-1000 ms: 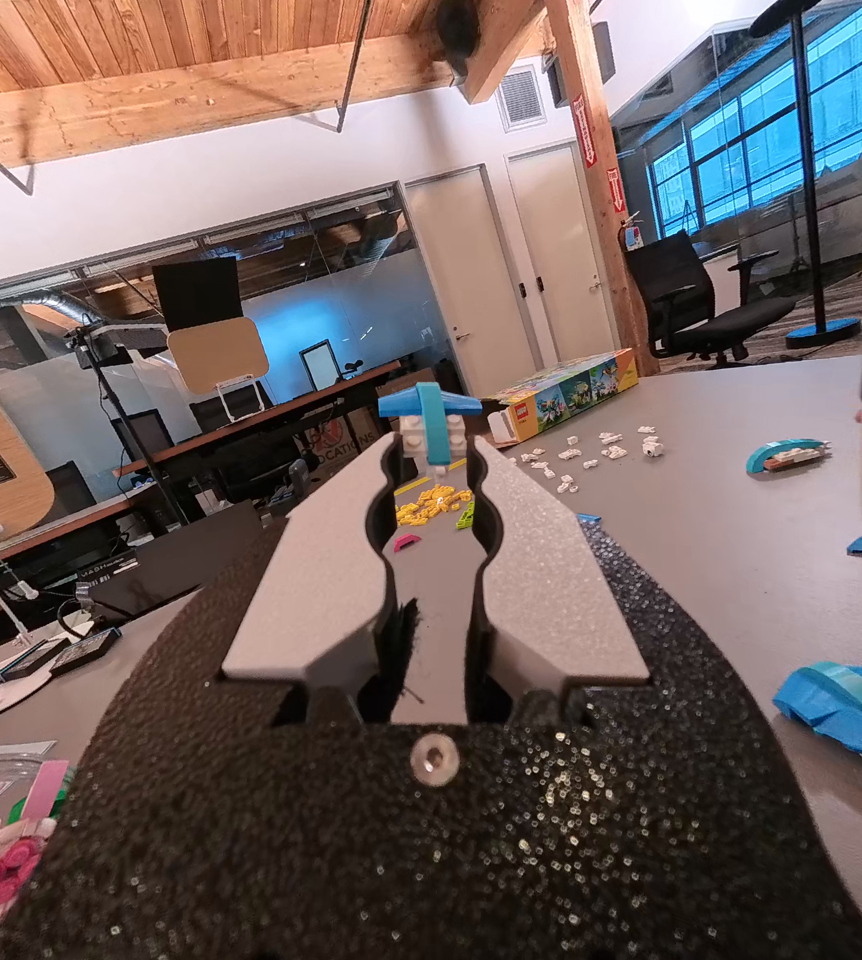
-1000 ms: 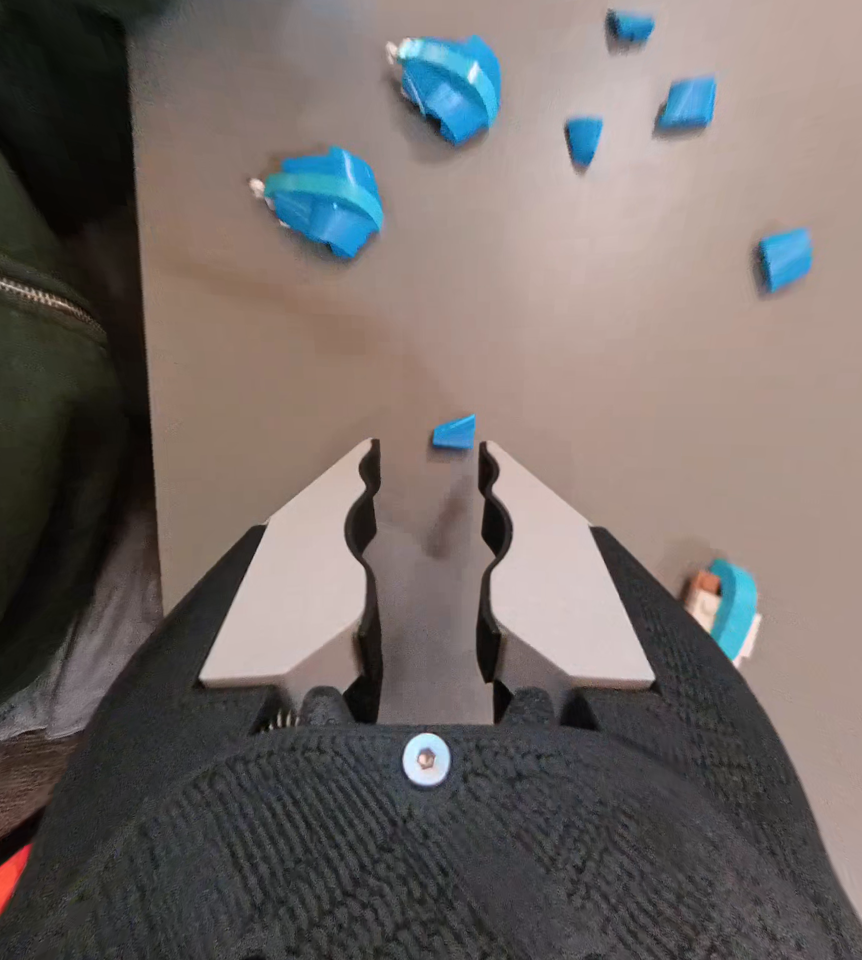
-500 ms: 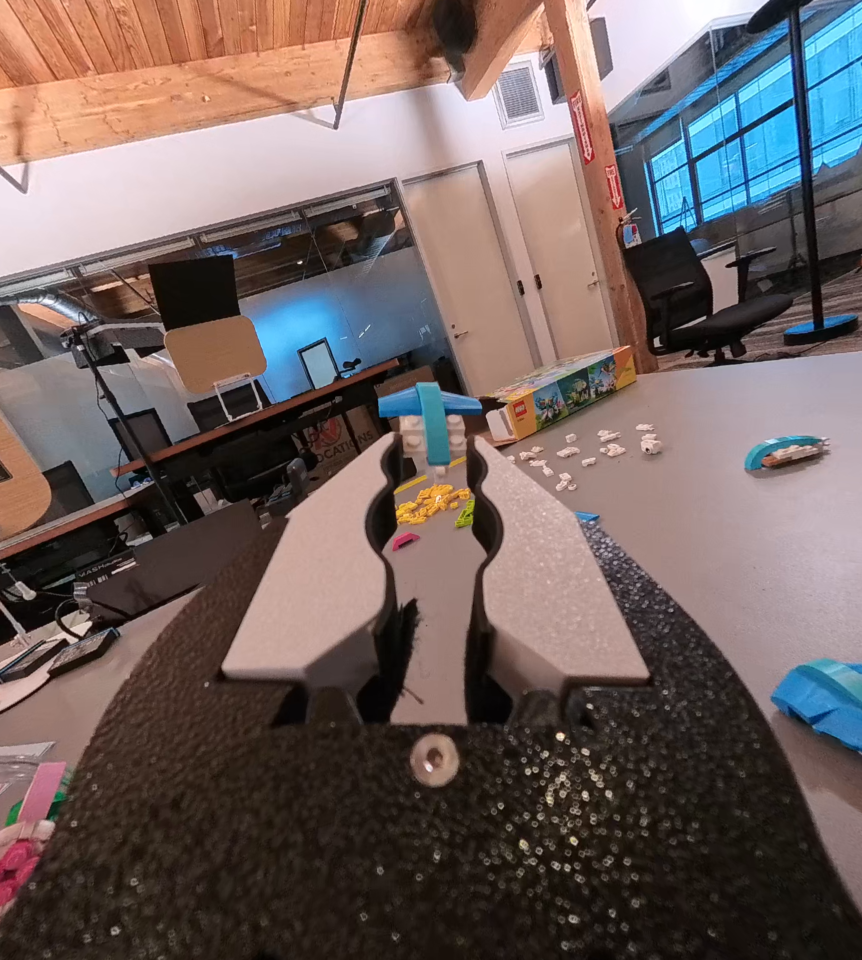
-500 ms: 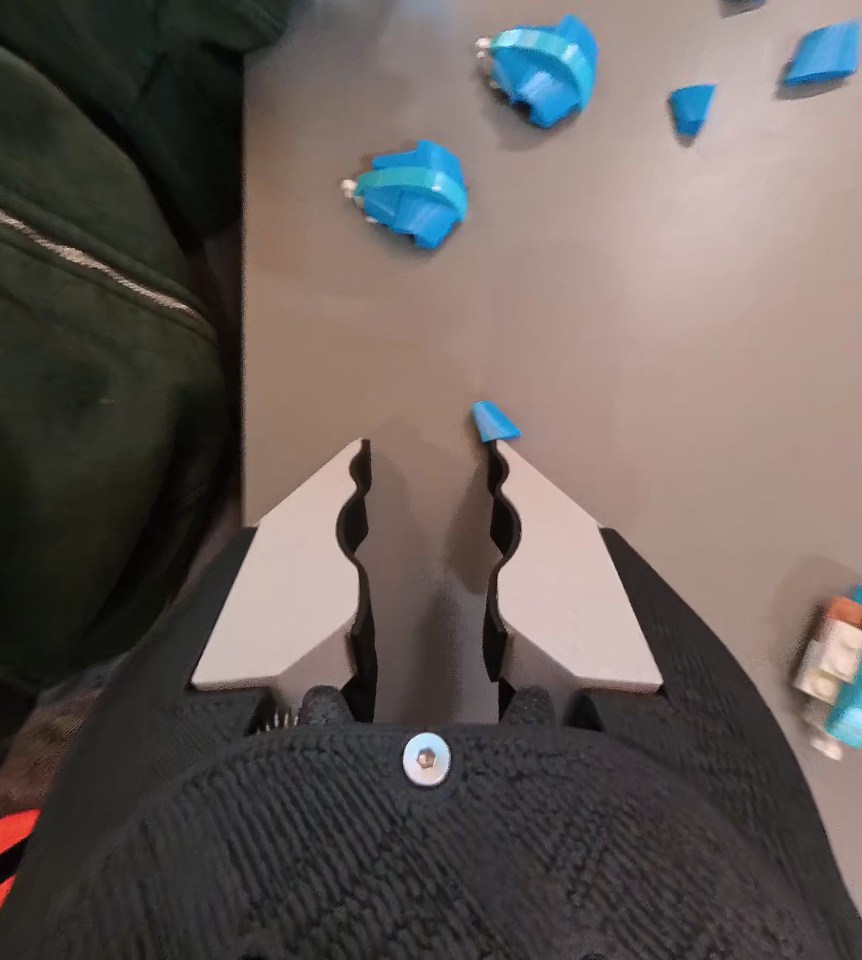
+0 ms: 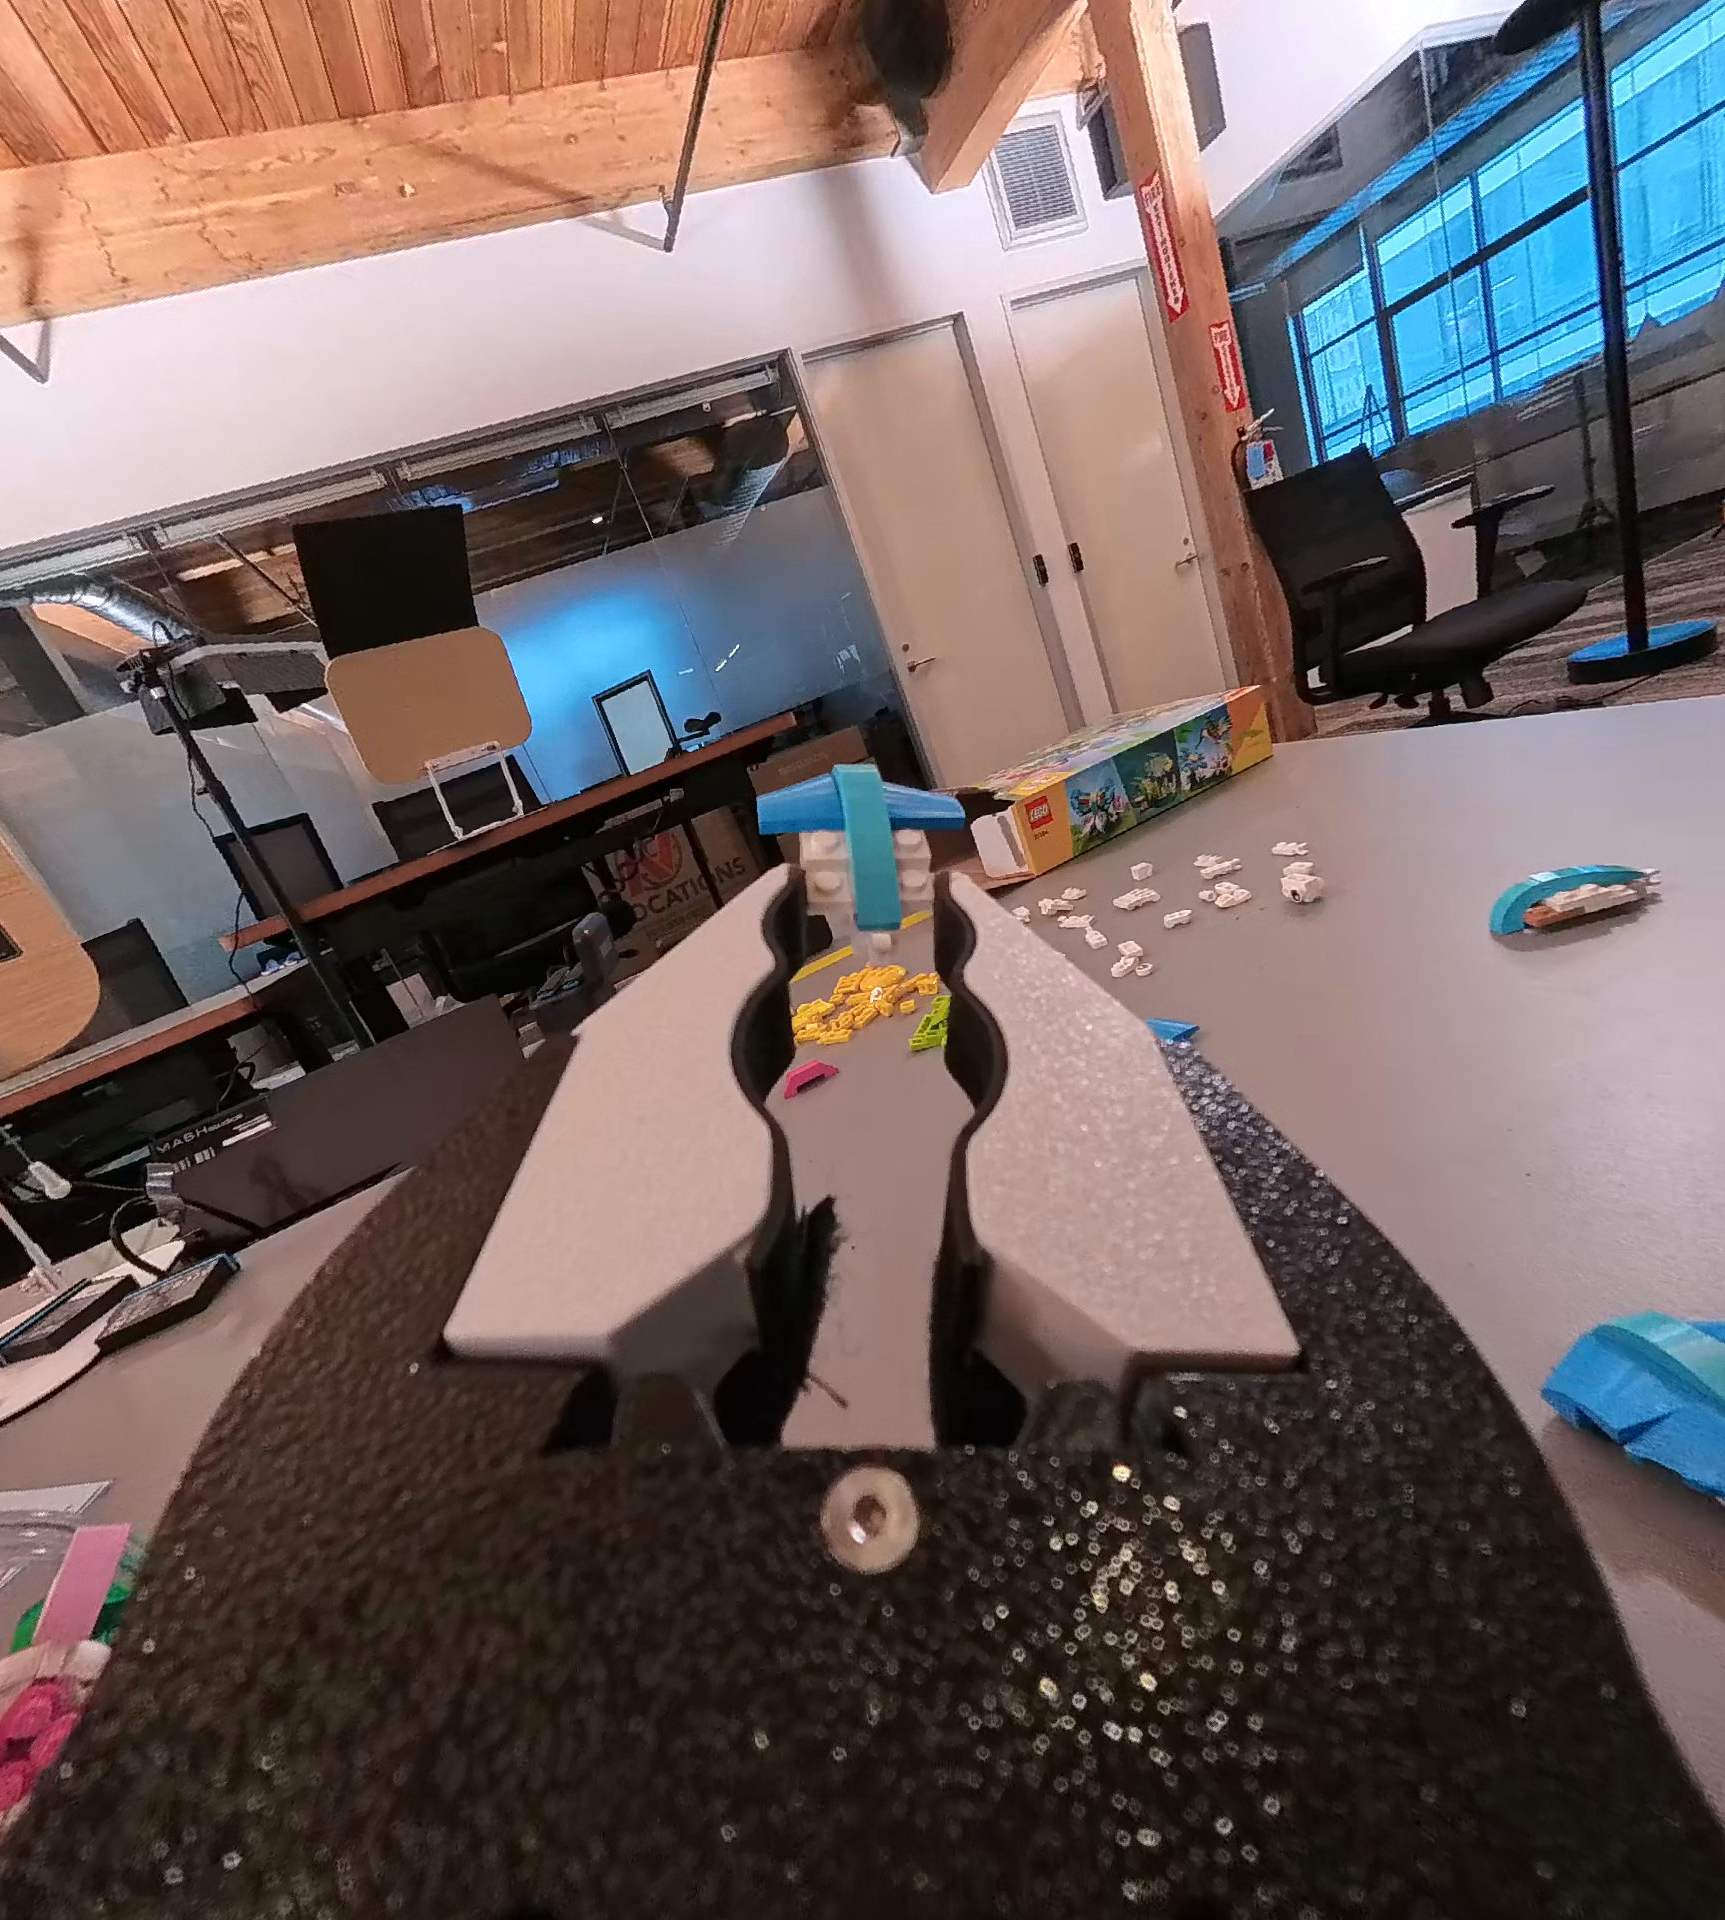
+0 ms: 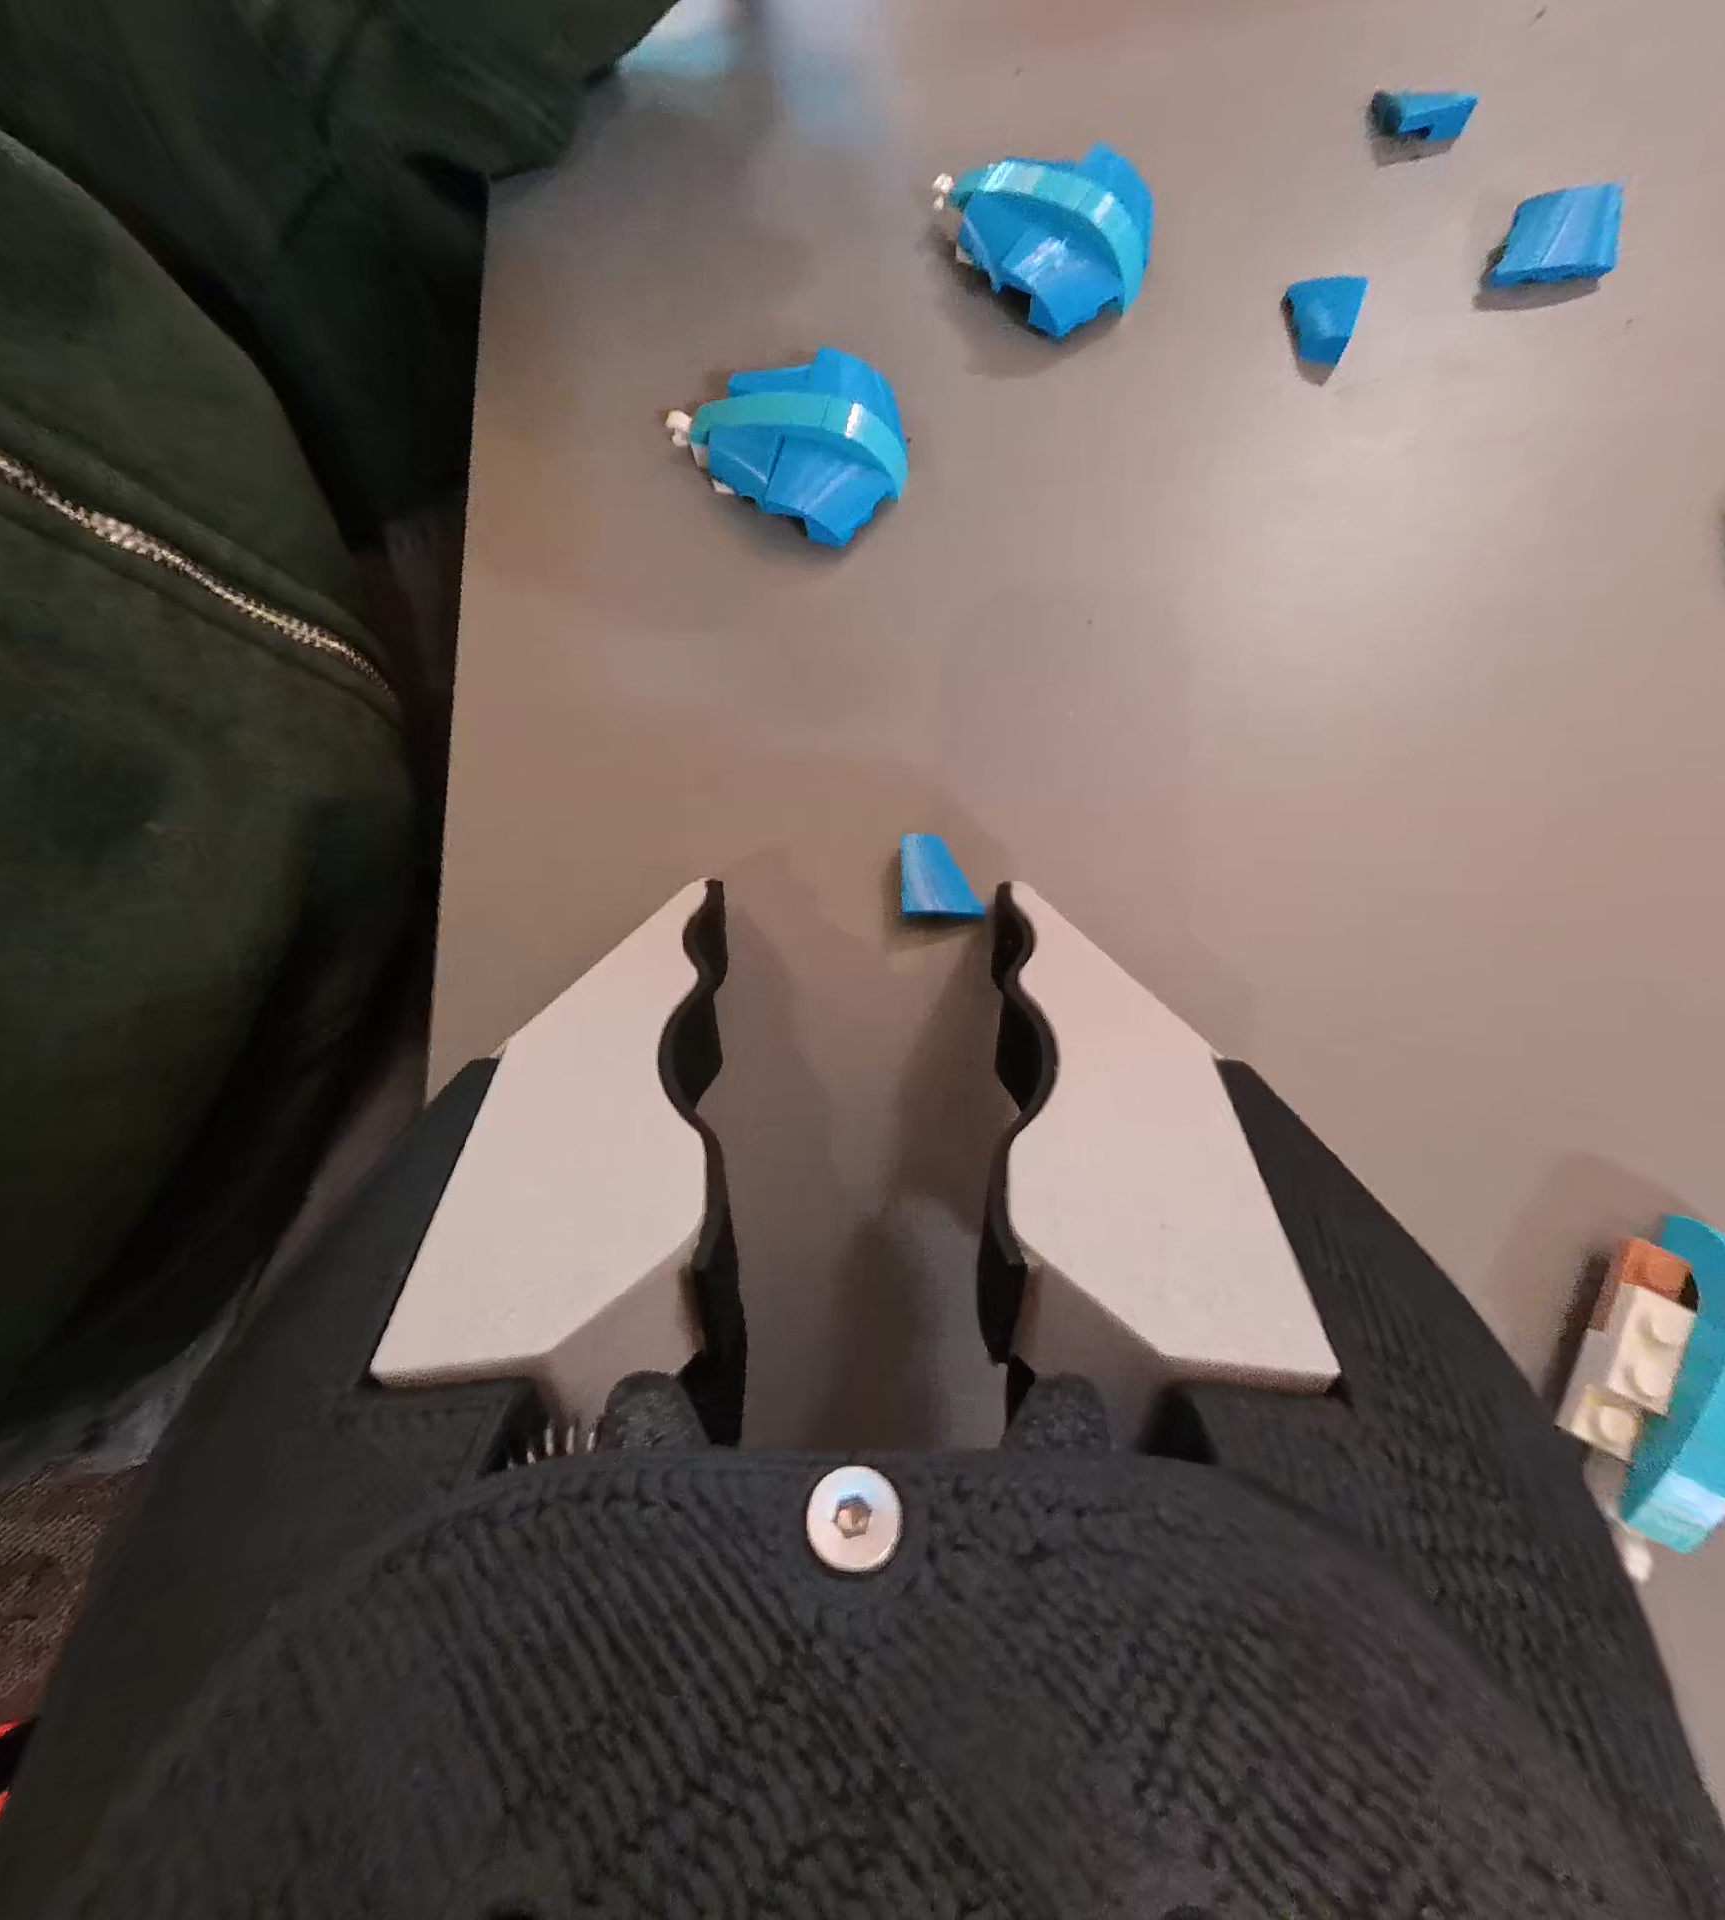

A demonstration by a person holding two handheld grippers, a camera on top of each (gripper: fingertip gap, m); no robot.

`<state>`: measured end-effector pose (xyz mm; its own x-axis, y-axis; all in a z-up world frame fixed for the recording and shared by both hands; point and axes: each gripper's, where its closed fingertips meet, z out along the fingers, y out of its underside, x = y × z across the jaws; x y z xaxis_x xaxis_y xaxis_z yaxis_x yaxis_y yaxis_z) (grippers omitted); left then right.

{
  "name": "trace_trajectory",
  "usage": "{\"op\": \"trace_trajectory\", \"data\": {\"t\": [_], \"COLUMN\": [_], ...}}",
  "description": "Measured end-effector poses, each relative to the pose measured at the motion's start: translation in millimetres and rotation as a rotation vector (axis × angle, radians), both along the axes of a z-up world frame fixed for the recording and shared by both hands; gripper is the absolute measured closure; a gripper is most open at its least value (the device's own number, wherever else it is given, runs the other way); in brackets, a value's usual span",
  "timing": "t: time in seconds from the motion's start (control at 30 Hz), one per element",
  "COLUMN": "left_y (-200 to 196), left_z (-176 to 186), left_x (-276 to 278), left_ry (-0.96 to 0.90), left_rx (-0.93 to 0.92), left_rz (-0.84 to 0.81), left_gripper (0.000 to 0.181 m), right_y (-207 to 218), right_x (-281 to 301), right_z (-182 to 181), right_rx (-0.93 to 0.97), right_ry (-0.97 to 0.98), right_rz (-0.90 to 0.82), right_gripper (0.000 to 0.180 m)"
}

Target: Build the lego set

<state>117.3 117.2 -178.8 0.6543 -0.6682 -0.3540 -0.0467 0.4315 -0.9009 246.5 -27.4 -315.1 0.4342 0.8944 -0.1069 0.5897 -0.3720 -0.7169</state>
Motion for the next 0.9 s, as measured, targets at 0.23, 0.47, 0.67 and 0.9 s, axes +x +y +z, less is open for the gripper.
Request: {"op": "trace_trajectory", "data": {"t": [0.23,0.47,0.67,0.9], "left_y": [0,-1,-1,-1], "left_z": [0,-1,-1,-1], "left_x": [0,0,0,0], "left_ry": [-0.001,0.002,0.002,0.001], "left_rx": [-0.001,-0.003,-0.004,-0.005], "left_rz": [-0.001,-0.003,-0.004,-0.007], "left_gripper": [0.159,0.158,0.158,0.158], "right_y": [-26,-17,-21,-21], "right_x": [-2,-1,-8,-24], "right_z": [2,2,1,14], "right_rx": [-0.09,-0.046,-0.068,-0.018], "right_ry": [0.012,0.01,0.006,0.062], "right_rz": [0.065,0.016,0.041,0.087], "right_gripper": [0.141,0.149,0.149,0.146]}}
